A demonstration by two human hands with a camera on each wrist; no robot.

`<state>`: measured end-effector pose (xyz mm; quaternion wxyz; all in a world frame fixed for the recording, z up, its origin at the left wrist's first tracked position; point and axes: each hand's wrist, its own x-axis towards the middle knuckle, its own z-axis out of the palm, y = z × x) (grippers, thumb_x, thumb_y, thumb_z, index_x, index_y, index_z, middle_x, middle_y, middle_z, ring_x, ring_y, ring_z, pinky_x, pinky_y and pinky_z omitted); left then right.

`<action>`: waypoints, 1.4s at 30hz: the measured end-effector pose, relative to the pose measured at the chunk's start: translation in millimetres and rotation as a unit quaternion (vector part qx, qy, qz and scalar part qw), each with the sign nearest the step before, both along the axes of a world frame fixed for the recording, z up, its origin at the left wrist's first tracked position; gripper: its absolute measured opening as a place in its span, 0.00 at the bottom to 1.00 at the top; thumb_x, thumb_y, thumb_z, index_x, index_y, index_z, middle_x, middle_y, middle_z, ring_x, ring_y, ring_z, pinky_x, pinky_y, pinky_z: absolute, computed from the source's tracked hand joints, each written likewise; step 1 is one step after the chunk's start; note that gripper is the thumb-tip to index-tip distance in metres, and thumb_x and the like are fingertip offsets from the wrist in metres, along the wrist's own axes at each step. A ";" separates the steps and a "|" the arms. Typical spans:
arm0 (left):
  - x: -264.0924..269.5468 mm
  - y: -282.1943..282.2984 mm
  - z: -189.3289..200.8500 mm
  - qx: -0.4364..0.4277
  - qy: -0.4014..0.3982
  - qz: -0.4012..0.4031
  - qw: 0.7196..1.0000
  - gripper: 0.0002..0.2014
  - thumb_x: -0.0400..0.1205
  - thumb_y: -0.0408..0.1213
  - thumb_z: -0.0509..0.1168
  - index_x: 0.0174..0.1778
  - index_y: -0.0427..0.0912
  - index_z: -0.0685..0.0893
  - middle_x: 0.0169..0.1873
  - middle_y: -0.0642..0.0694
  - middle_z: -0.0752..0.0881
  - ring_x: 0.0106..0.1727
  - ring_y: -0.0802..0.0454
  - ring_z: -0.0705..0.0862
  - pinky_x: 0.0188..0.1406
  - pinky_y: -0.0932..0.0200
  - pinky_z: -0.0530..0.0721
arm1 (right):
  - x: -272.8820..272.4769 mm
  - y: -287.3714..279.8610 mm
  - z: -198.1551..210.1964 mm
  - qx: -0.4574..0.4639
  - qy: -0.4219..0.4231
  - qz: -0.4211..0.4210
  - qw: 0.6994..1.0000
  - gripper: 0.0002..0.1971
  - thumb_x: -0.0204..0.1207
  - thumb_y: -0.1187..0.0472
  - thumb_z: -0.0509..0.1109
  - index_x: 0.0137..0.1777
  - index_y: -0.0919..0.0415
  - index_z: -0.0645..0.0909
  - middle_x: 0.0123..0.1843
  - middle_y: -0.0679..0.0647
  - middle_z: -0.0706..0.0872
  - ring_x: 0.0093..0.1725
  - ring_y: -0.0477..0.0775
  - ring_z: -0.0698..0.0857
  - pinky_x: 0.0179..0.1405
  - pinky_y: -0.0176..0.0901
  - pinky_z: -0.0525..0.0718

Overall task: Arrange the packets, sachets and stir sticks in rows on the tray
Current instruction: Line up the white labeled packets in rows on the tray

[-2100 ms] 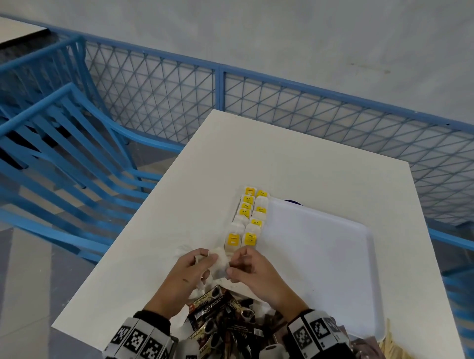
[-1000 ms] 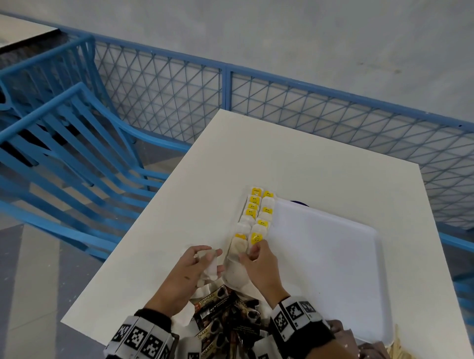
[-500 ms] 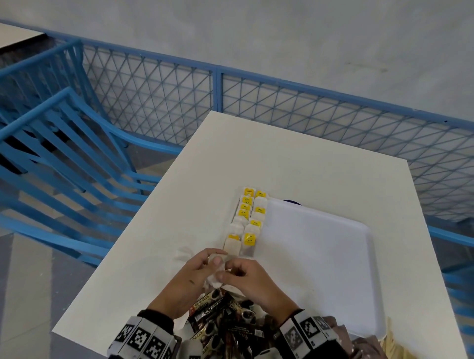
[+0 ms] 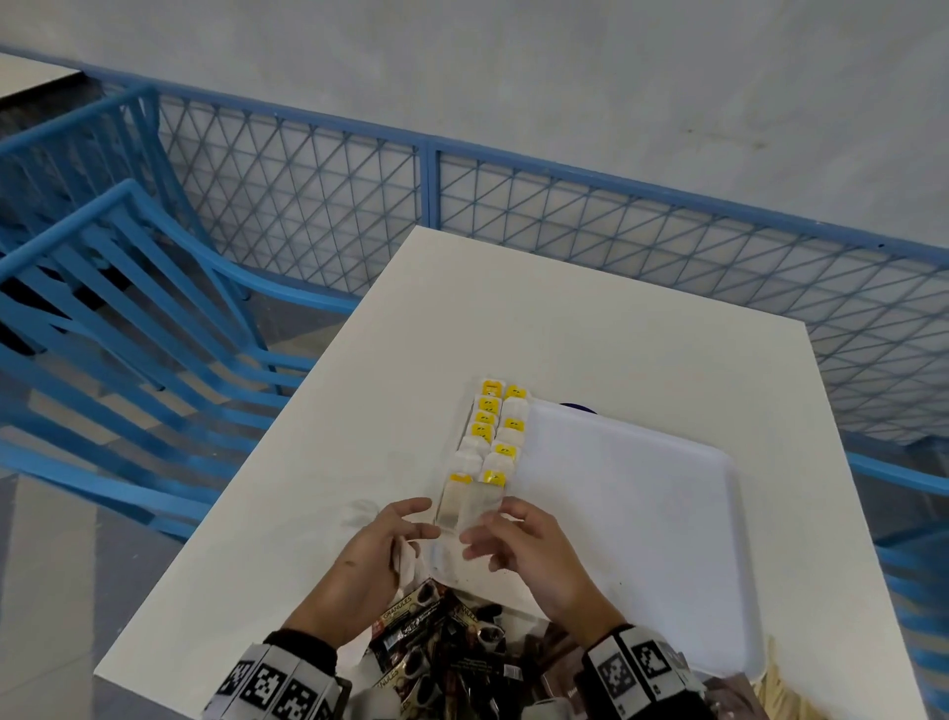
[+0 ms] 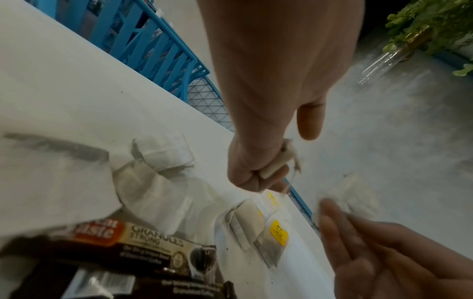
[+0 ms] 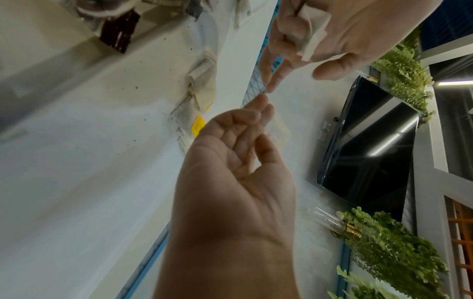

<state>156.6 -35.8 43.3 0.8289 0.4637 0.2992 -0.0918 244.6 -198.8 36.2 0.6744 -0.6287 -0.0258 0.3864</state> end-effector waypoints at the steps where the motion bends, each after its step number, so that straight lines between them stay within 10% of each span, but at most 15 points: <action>1: -0.3 0.7 2.0 -0.004 -0.006 -0.001 1.000 0.18 0.79 0.30 0.55 0.65 0.36 0.78 0.44 0.37 0.81 0.34 0.50 0.73 0.30 0.60 0.81 | 0.6 -1.4 0.1 0.019 0.020 -0.007 1.000 0.09 0.82 0.68 0.59 0.47 0.64 0.81 0.42 0.60 0.91 0.37 0.56 0.88 0.30 0.39 0.79; 5: -3.7 4.5 2.0 0.085 -0.005 -0.050 0.995 0.32 0.60 0.28 0.56 0.63 0.42 0.79 0.53 0.39 0.77 0.41 0.51 0.72 0.35 0.64 0.79 | 3.7 -7.6 -6.1 0.048 0.081 -0.051 0.994 0.17 0.84 0.61 0.55 0.47 0.67 0.85 0.44 0.58 0.90 0.39 0.56 0.87 0.33 0.44 0.80; 10: -4.3 3.9 -3.5 0.162 0.007 -0.082 0.983 0.20 0.72 0.29 0.64 0.60 0.48 0.80 0.51 0.44 0.76 0.42 0.52 0.73 0.45 0.60 0.77 | 6.1 -12.0 -22.9 -0.096 -0.056 -0.050 0.993 0.02 0.74 0.66 0.72 0.40 0.61 0.84 0.38 0.55 0.87 0.38 0.52 0.84 0.36 0.41 0.84; 22: 5.1 6.2 -9.0 0.234 0.009 -0.035 0.971 0.06 0.76 0.29 0.70 0.47 0.41 0.87 0.43 0.43 0.86 0.41 0.54 0.83 0.38 0.67 0.80 | 22.5 -0.1 -40.9 -0.126 -0.047 -0.079 0.988 0.10 0.72 0.69 0.73 0.50 0.60 0.78 0.40 0.54 0.89 0.34 0.49 0.81 0.29 0.32 0.77; 32: 27.3 7.4 -20.1 0.242 -0.012 -0.057 0.969 0.17 0.76 0.27 0.71 0.57 0.46 0.77 0.37 0.43 0.90 0.43 0.49 0.85 0.46 0.61 0.79 | 35.3 4.5 -46.5 -0.288 -0.293 0.028 0.911 0.14 0.74 0.63 0.69 0.59 0.54 0.73 0.42 0.48 0.79 0.36 0.44 0.77 0.38 0.35 0.77; 42: 53.9 13.2 -36.6 0.331 -0.042 -0.148 0.931 0.18 0.73 0.26 0.73 0.54 0.48 0.79 0.34 0.46 0.83 0.30 0.57 0.78 0.32 0.71 0.77 | 37.5 9.3 -41.8 -0.258 -0.342 0.069 0.901 0.14 0.74 0.65 0.71 0.57 0.57 0.75 0.31 0.47 0.72 0.33 0.48 0.73 0.39 0.42 0.77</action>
